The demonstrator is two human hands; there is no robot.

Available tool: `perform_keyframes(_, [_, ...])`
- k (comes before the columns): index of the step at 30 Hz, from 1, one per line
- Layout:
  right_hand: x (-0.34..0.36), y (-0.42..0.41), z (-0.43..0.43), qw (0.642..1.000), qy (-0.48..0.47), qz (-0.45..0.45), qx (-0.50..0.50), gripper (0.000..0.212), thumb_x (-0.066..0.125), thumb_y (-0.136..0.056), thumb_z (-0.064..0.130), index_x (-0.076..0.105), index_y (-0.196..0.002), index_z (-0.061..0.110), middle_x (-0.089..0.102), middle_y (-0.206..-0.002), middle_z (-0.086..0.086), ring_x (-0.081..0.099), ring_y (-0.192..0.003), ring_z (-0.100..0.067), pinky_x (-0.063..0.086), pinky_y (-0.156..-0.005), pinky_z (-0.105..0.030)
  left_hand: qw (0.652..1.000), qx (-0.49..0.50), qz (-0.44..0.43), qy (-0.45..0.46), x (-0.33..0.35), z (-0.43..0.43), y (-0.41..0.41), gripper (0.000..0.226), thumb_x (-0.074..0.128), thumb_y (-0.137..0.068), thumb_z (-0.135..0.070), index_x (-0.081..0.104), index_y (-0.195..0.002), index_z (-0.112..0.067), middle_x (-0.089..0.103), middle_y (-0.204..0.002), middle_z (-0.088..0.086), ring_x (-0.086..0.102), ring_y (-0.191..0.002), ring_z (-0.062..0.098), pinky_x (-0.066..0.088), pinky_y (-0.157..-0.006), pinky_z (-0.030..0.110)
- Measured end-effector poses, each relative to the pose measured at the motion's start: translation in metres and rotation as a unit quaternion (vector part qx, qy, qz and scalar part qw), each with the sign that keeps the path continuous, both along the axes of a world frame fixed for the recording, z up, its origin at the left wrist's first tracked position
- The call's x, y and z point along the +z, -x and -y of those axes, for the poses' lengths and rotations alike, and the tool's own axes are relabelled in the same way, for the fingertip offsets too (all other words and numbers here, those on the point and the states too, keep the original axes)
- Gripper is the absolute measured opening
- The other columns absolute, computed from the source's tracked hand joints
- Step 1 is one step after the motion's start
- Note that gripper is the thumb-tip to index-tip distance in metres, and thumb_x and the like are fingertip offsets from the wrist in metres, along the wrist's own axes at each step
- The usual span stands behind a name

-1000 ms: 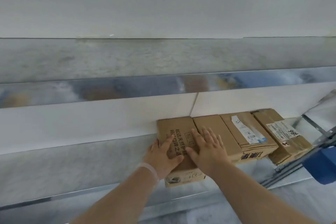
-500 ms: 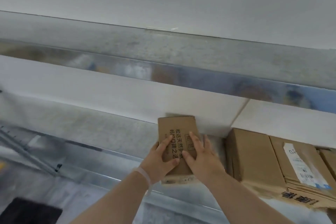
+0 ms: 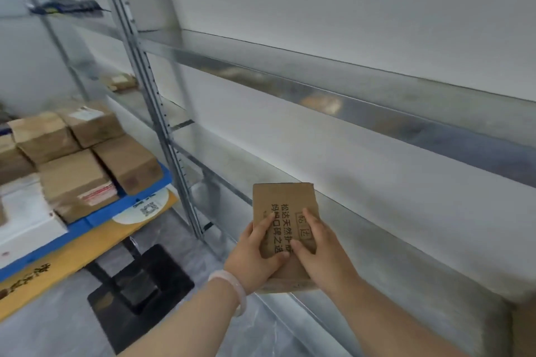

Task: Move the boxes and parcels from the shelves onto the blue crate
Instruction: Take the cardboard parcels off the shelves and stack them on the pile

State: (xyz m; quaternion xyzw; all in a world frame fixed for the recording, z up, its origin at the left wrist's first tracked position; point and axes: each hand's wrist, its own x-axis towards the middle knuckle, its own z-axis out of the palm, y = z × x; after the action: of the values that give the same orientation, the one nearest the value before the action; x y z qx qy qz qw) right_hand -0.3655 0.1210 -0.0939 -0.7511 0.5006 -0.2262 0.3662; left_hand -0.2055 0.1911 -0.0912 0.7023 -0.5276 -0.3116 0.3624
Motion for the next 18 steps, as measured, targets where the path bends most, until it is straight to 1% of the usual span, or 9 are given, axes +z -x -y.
perform_keyframes(3, [0.011, -0.064, -0.002, 0.999, 0.016, 0.008, 0.04, 0.07, 0.06, -0.093, 0.039, 0.021, -0.151, 0.044, 0.031, -0.153, 0.012, 0.036, -0.134, -0.004, 0.033, -0.099, -0.019, 0.999, 0.037, 0.002, 0.013, 0.009, -0.018, -0.057, 0.078, 0.07, -0.086, -0.037, 0.023, -0.148, -0.046, 0.029, -0.14, -0.015, 0.038, -0.124, 0.004, 0.036, -0.102, 0.017])
perform_keyframes(6, [0.017, -0.134, -0.011, 0.996, 0.015, 0.023, 0.082, 0.069, 0.059, -0.094, 0.039, 0.02, -0.151, 0.045, 0.03, -0.153, 0.012, 0.036, -0.134, -0.004, 0.034, -0.103, -0.022, 0.997, 0.071, 0.007, 0.019, 0.016, -0.035, -0.123, 0.079, 0.071, -0.085, -0.038, 0.023, -0.147, -0.049, 0.027, -0.148, -0.01, 0.039, -0.128, 0.006, 0.04, -0.108, 0.026])
perform_keyframes(9, [0.025, -0.203, -0.017, 0.992, 0.018, 0.033, 0.118, 0.07, 0.058, -0.094, 0.041, 0.019, -0.151, 0.046, 0.029, -0.154, 0.012, 0.036, -0.134, -0.005, 0.035, -0.106, -0.025, 0.993, 0.115, 0.014, 0.028, 0.02, -0.051, -0.186, 0.08, 0.071, -0.083, -0.041, 0.024, -0.146, -0.052, 0.028, -0.149, -0.008, 0.039, -0.132, 0.009, 0.041, -0.109, 0.033])
perform_keyframes(14, [0.034, -0.293, -0.03, 0.986, 0.022, 0.038, 0.164, 0.071, 0.057, -0.095, 0.041, 0.017, -0.153, 0.044, 0.029, -0.154, 0.011, 0.034, -0.136, -0.007, 0.033, -0.11, -0.03, 0.988, 0.151, 0.014, 0.035, 0.027, -0.075, -0.267, 0.08, 0.071, -0.083, -0.04, 0.022, -0.145, -0.054, 0.032, -0.143, -0.012, 0.042, -0.126, 0.005, 0.044, -0.105, 0.027])
perform_keyframes(18, [0.038, -0.351, -0.031, 0.98, 0.007, 0.042, 0.196, 0.07, 0.058, -0.094, 0.041, 0.018, -0.151, 0.048, 0.03, -0.154, 0.012, 0.035, -0.136, -0.007, 0.032, -0.112, -0.031, 0.981, 0.189, 0.015, 0.03, 0.03, -0.085, -0.318, 0.081, 0.071, -0.082, -0.043, 0.02, -0.145, -0.056, 0.031, -0.141, -0.012, 0.04, -0.127, 0.007, 0.042, -0.107, 0.032])
